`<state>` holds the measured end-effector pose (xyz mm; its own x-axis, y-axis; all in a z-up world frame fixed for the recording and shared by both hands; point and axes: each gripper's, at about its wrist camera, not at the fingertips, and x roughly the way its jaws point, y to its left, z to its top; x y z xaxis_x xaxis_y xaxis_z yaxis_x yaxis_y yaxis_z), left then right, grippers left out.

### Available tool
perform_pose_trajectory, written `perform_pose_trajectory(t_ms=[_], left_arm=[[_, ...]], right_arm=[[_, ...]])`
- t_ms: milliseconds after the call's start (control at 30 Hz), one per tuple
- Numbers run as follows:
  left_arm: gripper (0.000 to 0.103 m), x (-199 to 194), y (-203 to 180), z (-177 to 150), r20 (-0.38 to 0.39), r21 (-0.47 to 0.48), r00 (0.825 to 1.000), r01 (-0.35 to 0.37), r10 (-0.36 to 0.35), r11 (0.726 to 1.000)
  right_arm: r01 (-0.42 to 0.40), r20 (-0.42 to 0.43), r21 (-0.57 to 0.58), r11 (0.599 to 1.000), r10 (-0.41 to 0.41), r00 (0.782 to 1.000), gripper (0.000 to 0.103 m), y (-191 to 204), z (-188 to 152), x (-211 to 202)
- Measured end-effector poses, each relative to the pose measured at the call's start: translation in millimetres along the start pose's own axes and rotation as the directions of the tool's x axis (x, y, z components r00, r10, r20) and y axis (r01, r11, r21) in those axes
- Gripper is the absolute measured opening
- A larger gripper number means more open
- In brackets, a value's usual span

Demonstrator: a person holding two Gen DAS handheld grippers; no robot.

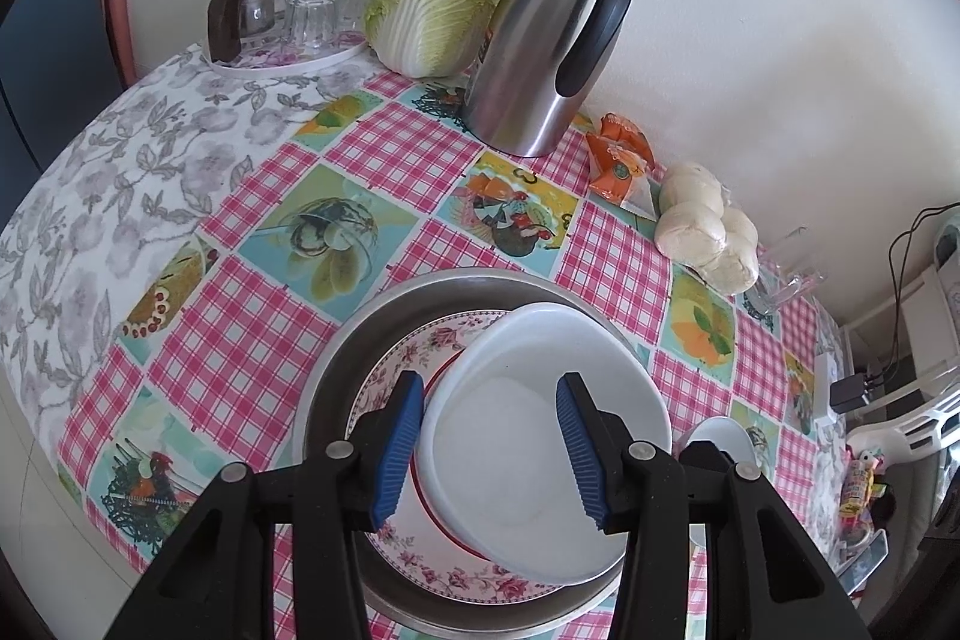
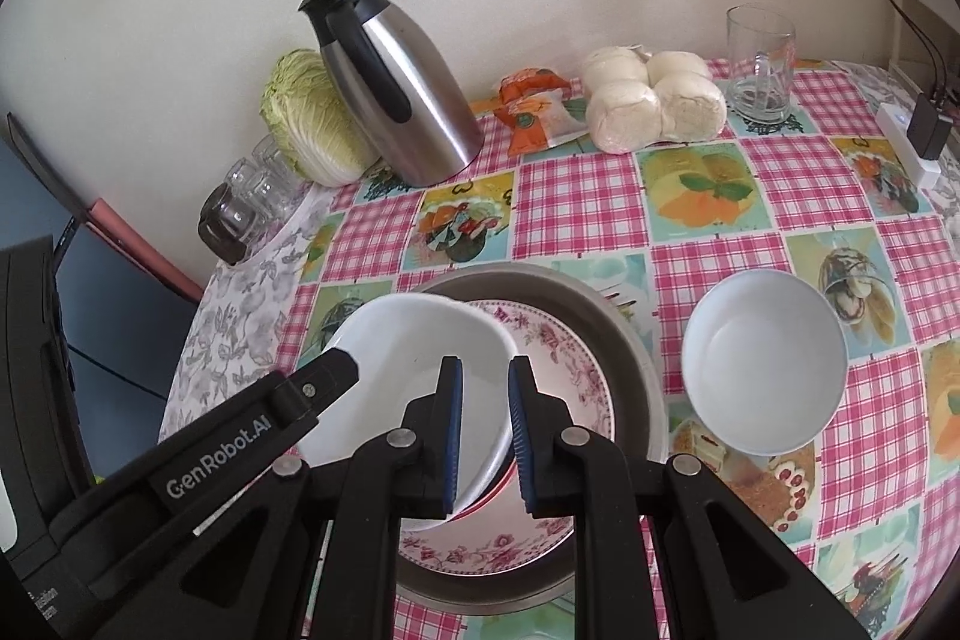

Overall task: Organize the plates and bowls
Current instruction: 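Open both tools and lift them off the white square bowl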

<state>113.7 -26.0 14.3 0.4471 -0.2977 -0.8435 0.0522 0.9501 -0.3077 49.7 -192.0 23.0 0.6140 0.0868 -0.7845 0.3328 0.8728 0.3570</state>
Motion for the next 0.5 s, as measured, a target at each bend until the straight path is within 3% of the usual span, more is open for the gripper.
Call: perform_pose_trajectory(t_ms=[233,500], left_arm=[[0.05,0,10,1,0.014,-0.066,1.0,-0.008,0.009,0.998],[0.05,7,23,0,0.009,-0.123,0.999,-0.04,0.041,0.992]], right_arm=[[0.006,-0.064,0.023,1.0,-0.005,0.998,0.018,-11,-2,16],[-0.042,-0.056,0.007,0.999,0.042,0.998,0.018,1,-3,12]])
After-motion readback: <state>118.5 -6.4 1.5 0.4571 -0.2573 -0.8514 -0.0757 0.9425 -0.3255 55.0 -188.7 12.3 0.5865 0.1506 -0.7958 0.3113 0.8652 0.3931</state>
